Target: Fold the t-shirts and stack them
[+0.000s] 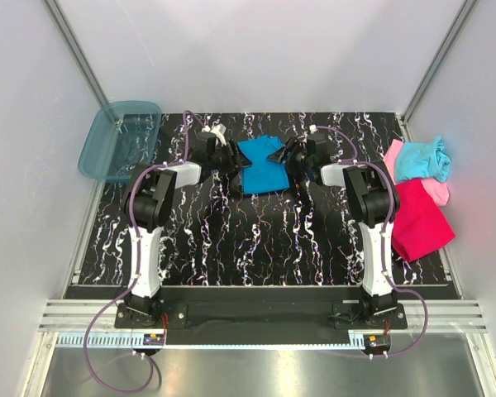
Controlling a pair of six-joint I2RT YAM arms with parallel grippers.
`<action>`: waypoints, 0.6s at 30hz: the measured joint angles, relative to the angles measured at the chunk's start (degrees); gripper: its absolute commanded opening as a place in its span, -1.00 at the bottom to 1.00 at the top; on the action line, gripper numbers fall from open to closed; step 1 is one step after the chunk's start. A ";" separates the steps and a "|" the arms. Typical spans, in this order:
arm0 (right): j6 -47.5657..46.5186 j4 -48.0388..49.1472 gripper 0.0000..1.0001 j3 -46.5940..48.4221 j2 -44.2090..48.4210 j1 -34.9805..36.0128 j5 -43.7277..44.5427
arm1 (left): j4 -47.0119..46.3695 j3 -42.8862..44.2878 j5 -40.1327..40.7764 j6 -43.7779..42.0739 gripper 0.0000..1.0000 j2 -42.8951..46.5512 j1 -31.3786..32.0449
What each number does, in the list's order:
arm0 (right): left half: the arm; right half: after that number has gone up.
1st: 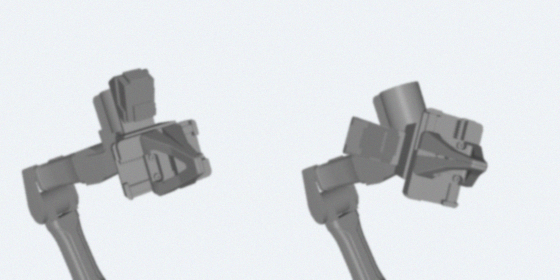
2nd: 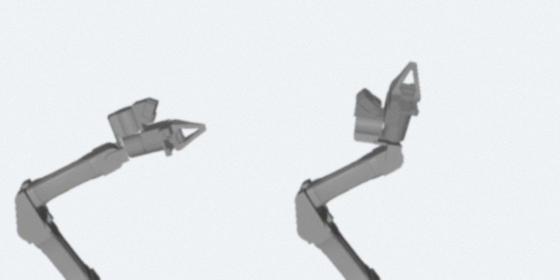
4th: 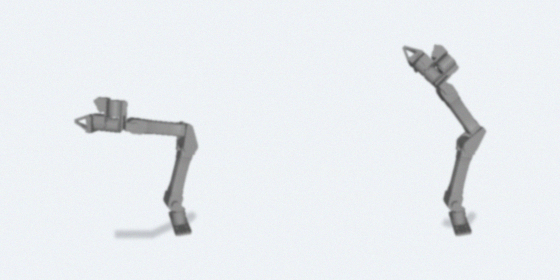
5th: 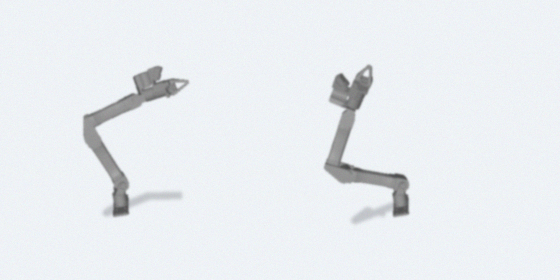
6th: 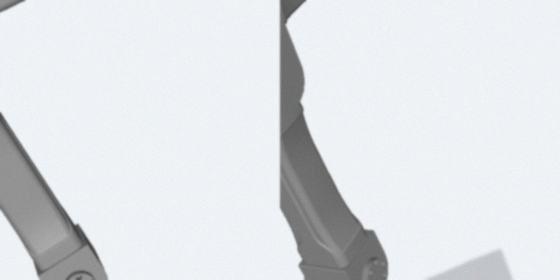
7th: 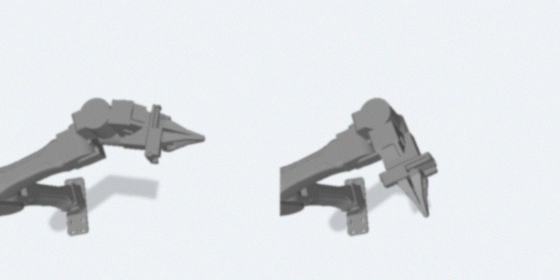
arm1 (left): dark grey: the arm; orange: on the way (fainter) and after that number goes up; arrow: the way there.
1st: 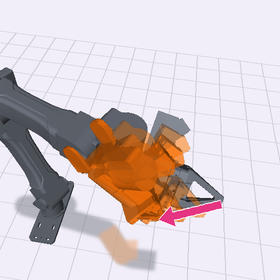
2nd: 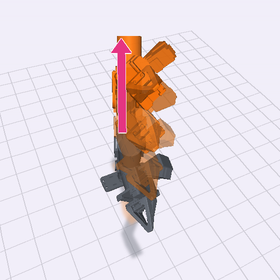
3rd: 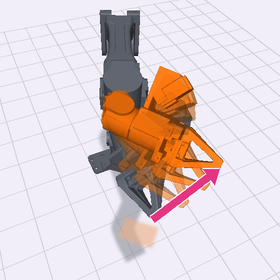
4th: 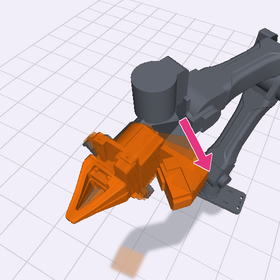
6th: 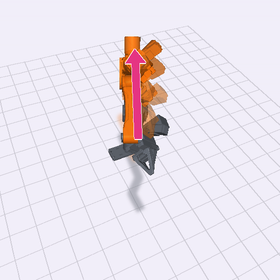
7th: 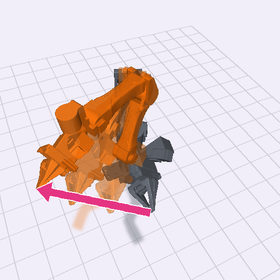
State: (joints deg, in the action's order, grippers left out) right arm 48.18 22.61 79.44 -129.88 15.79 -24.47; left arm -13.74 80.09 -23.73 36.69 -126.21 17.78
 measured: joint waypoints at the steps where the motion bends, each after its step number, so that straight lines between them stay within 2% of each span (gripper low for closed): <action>1: -0.26 -0.13 0.35 -0.28 0.31 0.02 0.11 | 1.11 -0.02 0.31 -0.61 0.38 0.50 0.00; 8: -1.90 -2.69 0.36 -1.44 2.23 0.02 1.09 | 6.64 0.00 2.47 -3.72 0.42 2.32 -0.52; 18: -2.12 -3.19 0.34 -2.01 2.75 0.02 1.31 | 7.63 1.51 2.54 -3.78 0.41 1.55 -0.13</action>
State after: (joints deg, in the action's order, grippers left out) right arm 46.06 19.42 77.43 -127.13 15.81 -23.16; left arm -6.11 81.60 -21.19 32.91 -124.66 17.65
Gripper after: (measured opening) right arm 0.673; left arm 0.704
